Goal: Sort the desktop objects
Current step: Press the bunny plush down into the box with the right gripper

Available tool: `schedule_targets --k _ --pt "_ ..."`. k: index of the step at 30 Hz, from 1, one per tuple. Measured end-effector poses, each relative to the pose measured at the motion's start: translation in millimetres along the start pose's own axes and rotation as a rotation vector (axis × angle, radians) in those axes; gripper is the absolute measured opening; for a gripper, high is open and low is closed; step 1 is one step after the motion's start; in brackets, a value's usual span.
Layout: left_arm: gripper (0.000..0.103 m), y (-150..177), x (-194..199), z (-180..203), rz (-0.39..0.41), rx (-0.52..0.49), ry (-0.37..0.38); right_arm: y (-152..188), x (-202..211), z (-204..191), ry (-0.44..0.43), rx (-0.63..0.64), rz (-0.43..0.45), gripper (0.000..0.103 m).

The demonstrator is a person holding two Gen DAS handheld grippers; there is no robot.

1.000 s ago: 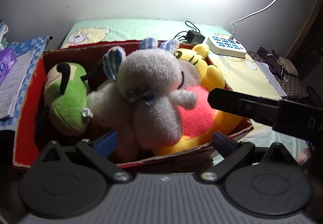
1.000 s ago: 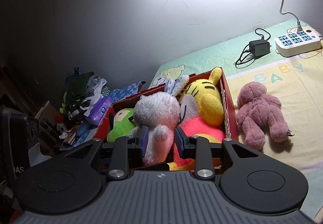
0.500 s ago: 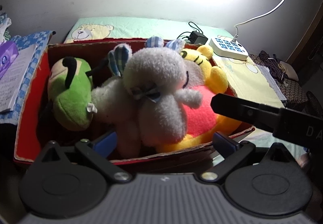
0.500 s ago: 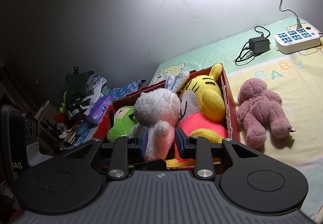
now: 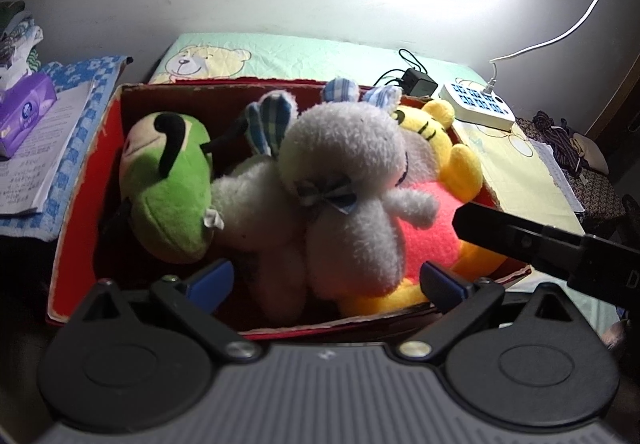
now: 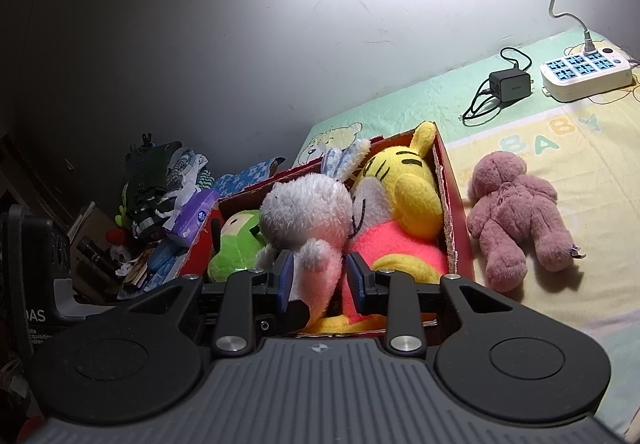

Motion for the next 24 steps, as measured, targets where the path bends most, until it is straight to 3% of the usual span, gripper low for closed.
schedule_targets --k 24 --pt "0.1 -7 -20 -4 -0.059 0.009 -0.002 -2 -10 8 0.001 -0.018 -0.016 0.032"
Point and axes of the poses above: each gripper's, at about its wrist camera, not at the fingertips, and x roughly against the way its jaws point, z to its right, y to its underside, the point moved 3 cm from there along -x, roughly the way its jaws point, and after that the axes turned 12 degrees about -y, right-handed, at the moved point
